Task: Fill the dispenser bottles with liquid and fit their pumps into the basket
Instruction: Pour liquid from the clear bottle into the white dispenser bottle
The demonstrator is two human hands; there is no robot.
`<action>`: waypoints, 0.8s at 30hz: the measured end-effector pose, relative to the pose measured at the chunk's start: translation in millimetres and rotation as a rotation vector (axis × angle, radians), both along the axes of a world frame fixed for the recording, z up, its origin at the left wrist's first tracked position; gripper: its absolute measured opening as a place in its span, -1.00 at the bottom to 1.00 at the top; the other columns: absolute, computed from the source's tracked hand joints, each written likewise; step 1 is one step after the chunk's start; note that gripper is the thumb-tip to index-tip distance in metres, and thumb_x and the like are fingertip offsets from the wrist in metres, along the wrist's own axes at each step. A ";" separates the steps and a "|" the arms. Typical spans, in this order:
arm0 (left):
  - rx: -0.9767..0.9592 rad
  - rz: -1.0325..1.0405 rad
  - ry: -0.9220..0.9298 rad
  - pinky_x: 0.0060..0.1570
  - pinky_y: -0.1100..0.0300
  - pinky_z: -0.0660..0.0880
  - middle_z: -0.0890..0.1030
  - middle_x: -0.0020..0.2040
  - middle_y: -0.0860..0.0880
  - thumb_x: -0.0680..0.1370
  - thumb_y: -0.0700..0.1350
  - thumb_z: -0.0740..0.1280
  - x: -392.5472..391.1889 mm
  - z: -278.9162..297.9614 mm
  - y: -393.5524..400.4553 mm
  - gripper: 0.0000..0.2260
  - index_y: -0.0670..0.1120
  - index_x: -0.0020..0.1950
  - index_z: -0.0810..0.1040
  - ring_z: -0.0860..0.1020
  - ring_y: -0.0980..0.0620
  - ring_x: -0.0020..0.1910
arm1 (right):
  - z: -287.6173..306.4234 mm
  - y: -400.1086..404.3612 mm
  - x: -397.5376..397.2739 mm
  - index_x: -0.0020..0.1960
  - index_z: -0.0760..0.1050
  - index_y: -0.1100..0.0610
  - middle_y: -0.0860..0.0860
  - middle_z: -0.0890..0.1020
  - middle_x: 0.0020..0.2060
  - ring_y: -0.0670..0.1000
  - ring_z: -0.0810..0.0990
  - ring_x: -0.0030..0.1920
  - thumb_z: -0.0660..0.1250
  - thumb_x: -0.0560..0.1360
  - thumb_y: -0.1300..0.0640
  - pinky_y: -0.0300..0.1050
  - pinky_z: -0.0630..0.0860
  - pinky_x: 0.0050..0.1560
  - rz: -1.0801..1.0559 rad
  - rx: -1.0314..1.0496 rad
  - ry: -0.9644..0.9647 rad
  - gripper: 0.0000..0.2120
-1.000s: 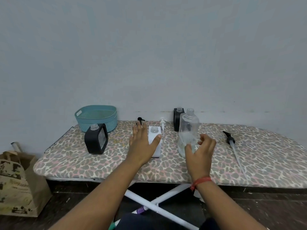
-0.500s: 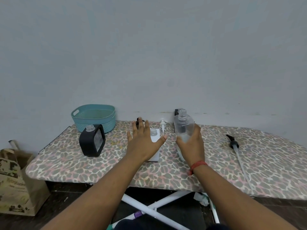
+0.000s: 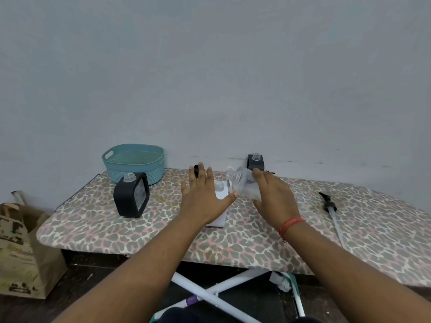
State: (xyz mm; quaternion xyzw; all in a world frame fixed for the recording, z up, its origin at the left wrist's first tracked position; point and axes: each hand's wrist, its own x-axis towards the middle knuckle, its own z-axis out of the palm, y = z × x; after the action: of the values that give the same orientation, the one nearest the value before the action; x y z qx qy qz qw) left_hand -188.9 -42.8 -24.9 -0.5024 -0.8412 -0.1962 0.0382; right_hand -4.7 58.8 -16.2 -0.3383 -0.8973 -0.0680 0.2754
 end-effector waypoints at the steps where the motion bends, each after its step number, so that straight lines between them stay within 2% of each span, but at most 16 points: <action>1: -0.011 0.004 -0.014 0.49 -0.27 -0.21 -0.28 0.64 -0.02 0.36 0.63 -0.07 0.0 -1.9 0.0 0.06 -0.02 0.64 -0.19 -0.37 -0.09 0.58 | 2.0 -0.1 -0.2 0.45 0.33 0.13 0.10 0.56 0.23 0.15 0.57 0.12 0.52 0.34 0.18 0.08 0.55 0.13 -0.002 0.016 -0.024 -0.26; 7: -0.011 0.028 -0.046 0.50 -0.27 -0.20 -0.29 0.64 -0.02 0.37 0.60 -0.02 1.1 -8.6 -0.5 0.05 -0.02 0.63 -0.24 -0.34 -0.10 0.59 | 8.9 -0.1 -2.2 0.47 0.30 0.09 0.08 0.54 0.25 0.15 0.55 0.18 0.54 0.33 0.12 0.09 0.50 0.19 -0.006 0.081 -0.138 -0.23; 12: 0.000 0.018 -0.087 0.49 -0.30 -0.20 -0.27 0.64 -0.02 0.39 0.56 0.04 2.7 -12.0 0.5 0.03 -0.01 0.62 -0.28 -0.31 -0.11 0.59 | 13.7 1.7 -2.3 0.46 0.30 0.07 0.06 0.55 0.21 0.14 0.56 0.15 0.49 0.33 0.18 0.10 0.49 0.18 -0.015 0.109 -0.194 -0.26; 24: 0.014 0.016 -0.117 0.48 -0.33 -0.13 -0.21 0.65 -0.05 0.39 0.49 0.11 4.1 -12.5 2.3 0.00 -0.01 0.63 -0.17 -0.26 -0.15 0.61 | 28.7 4.6 -2.0 0.46 0.30 0.06 0.07 0.54 0.24 0.17 0.53 0.21 0.43 0.37 0.25 0.23 0.42 0.27 -0.028 0.167 -0.287 -0.30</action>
State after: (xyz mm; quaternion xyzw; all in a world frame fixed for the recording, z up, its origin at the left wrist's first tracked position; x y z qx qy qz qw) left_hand -184.8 -40.5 -37.4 -0.4828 -0.8447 -0.2310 -0.0060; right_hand -6.6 63.4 12.5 -0.3132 -0.9139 -0.1940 0.1706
